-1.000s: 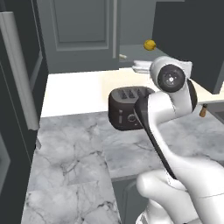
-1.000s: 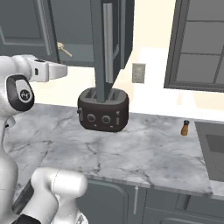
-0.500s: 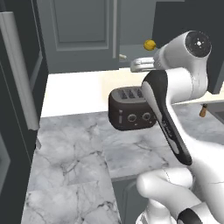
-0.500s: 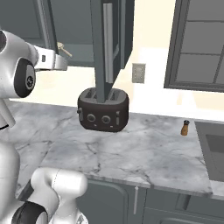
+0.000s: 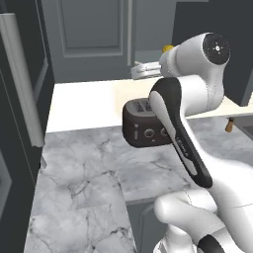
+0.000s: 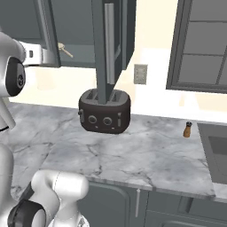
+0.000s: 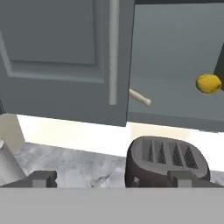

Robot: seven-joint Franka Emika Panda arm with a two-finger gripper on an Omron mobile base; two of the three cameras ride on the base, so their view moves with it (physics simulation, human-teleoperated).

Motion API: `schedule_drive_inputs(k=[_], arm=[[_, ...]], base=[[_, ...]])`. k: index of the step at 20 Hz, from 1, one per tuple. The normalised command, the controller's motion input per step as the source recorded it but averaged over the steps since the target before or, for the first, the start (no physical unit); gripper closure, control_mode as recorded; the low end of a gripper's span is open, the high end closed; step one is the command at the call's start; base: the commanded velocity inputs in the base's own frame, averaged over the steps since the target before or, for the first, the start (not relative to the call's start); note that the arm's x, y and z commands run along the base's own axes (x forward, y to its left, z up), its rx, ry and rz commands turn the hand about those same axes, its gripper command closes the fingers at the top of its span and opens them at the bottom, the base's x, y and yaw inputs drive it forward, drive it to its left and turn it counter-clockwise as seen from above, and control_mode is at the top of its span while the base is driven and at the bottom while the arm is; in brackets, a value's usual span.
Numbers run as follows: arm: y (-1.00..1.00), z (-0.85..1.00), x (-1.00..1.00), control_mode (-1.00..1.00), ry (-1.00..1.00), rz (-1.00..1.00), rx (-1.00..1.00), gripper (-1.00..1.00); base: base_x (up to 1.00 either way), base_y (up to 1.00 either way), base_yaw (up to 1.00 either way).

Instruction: Pick the dish brush and dish brush from the cabinet and place them on the counter.

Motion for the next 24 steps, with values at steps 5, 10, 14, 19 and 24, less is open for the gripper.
schedule_drive_inputs(k=[5, 10, 14, 19, 24], arm=[[0.24, 0.09, 0.2, -1.0, -0.12, 0.04, -0.01, -1.0], [0.15, 0.2, 0.33, -1.0, -0.1, 0.0, -0.04, -1.0], [0.13, 0.22, 0.35, -1.0, -0.1, 0.0, -0.05, -1.0], [0.02, 0.06, 0.24, -1.0, -0.08, 0.0, -0.04, -1.0], [0.0, 0.0, 0.0, -1.0, -0.02, 0.0, 0.0, -1.0]], base=[[0.0, 0.0, 0.0], [0.0, 0.0, 0.0], [0.0, 0.0, 0.0], [0.0, 0.0, 0.0], [0.0, 0.0, 0.0]])
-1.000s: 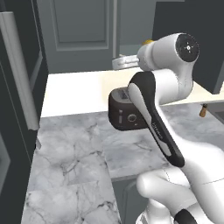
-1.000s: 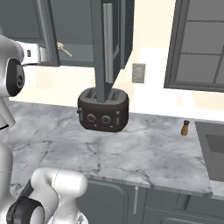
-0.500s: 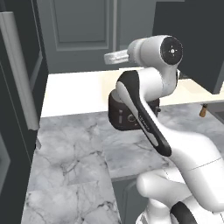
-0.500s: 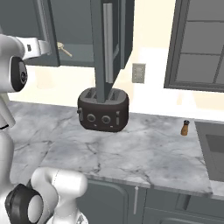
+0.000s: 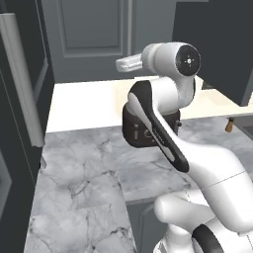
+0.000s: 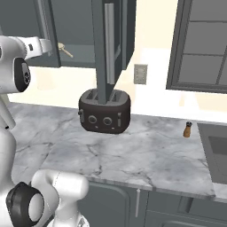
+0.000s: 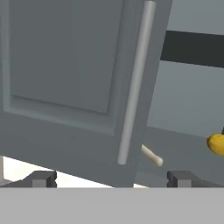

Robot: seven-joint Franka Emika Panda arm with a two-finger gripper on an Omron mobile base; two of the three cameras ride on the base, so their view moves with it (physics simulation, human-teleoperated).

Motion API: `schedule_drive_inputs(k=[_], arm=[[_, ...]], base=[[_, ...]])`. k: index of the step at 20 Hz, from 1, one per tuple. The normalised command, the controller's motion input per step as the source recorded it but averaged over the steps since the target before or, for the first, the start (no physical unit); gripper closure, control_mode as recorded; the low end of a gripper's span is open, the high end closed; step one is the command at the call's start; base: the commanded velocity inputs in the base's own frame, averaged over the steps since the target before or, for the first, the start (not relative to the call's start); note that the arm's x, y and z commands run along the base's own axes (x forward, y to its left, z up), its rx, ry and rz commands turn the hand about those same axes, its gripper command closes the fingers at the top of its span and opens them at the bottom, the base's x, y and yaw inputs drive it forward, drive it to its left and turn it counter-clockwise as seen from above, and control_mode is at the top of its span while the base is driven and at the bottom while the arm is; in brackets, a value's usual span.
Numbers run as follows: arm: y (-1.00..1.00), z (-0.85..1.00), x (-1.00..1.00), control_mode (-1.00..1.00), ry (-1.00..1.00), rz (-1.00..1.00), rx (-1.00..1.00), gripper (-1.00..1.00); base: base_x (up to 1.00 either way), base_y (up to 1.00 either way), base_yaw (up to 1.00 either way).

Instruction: Pick the dish brush and dish brush from the cabinet and place them on the counter.

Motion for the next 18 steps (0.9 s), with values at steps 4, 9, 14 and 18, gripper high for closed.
schedule_drive_inputs(k=[4, 9, 14, 18], arm=[[0.0, -0.03, 0.0, -1.0, -0.01, 0.0, 0.06, -1.0], [0.0, -0.01, 0.0, -1.0, -0.05, 0.0, 0.1, -1.0], [0.0, -0.02, 0.0, -1.0, -0.06, 0.0, 0.06, -1.0], [0.0, -0.07, 0.0, -1.0, -0.07, 0.0, 0.04, -1.0]], base=[[0.0, 0.0, 0.0], [0.0, 0.0, 0.0], [0.0, 0.0, 0.0], [0.0, 0.0, 0.0]])
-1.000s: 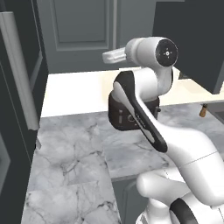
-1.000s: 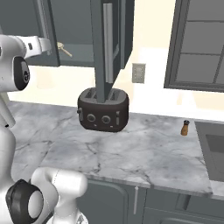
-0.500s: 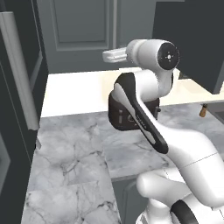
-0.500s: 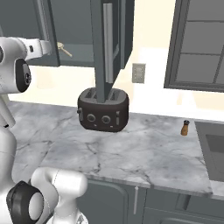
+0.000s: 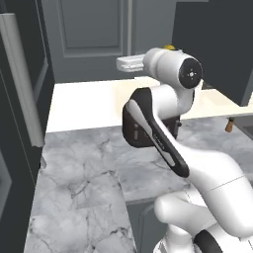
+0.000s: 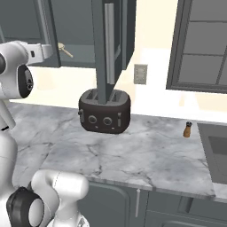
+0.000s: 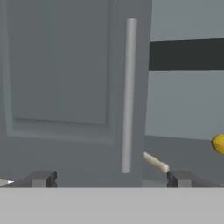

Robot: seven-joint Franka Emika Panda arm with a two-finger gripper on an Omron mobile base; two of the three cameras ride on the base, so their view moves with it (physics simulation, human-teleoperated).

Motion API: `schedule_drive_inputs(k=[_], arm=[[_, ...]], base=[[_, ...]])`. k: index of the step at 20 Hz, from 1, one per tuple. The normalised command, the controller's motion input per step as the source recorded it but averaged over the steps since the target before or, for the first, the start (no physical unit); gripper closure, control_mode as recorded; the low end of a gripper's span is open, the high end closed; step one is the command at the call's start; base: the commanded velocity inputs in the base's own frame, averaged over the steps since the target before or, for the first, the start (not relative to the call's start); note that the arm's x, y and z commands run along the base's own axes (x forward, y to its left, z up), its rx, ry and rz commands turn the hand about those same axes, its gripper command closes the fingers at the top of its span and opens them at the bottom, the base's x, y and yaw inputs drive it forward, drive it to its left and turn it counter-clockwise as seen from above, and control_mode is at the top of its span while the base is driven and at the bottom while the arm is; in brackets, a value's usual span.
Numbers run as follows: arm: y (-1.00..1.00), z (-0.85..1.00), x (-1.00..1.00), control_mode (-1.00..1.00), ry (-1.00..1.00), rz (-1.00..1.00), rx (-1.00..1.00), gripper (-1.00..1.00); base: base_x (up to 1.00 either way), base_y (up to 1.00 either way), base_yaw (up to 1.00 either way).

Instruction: Pick the dish brush and dish brush from the cabinet and place them on the counter.

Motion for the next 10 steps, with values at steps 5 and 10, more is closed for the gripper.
schedule_drive_inputs(k=[5, 10], arm=[[-0.02, -0.08, 0.0, -1.0, -0.12, 0.0, 0.04, -1.0], [-0.03, 0.0, -0.03, -1.0, -0.16, 0.0, 0.06, -1.0]], base=[[0.0, 0.0, 0.0], [0.0, 0.0, 0.0]])
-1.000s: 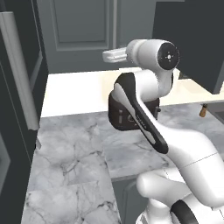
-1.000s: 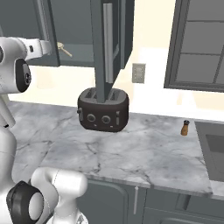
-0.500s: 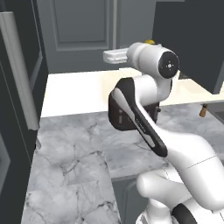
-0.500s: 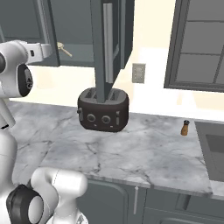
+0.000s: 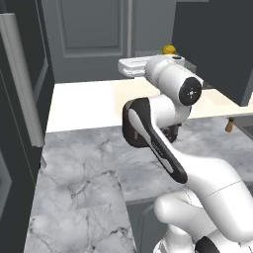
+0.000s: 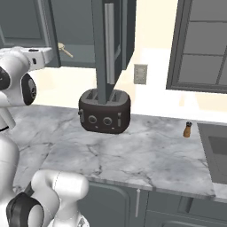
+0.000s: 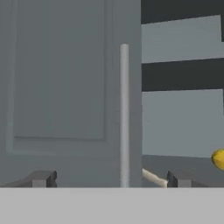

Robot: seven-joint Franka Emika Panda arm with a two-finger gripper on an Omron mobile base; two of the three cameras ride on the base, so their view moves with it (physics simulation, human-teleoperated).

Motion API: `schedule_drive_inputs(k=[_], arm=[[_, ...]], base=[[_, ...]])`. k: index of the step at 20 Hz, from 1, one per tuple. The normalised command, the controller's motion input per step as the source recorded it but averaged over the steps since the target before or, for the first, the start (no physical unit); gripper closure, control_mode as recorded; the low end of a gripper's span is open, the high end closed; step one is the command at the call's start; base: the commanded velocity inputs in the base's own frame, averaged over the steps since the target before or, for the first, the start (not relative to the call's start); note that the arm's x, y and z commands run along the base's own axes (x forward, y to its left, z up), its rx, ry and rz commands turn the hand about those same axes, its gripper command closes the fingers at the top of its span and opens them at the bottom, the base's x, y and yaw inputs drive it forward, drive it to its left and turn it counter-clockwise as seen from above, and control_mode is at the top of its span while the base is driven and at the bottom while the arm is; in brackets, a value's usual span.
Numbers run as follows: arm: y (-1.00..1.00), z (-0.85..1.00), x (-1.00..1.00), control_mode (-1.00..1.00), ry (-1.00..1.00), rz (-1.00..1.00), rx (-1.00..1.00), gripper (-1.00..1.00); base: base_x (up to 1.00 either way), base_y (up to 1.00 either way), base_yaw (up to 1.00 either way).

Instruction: Pick the dish brush and dish brush from the cabinet and place them on the counter.

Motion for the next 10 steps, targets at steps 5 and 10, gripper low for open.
schedule_drive_inputs(k=[5, 10], arm=[[-0.02, 0.0, -0.1, -1.0, -0.17, 0.0, 0.0, -1.0], [0.0, 0.0, -0.02, -1.0, -0.02, 0.0, 0.0, -1.0]], base=[[0.0, 0.0, 0.0], [0.0, 0.0, 0.0]])
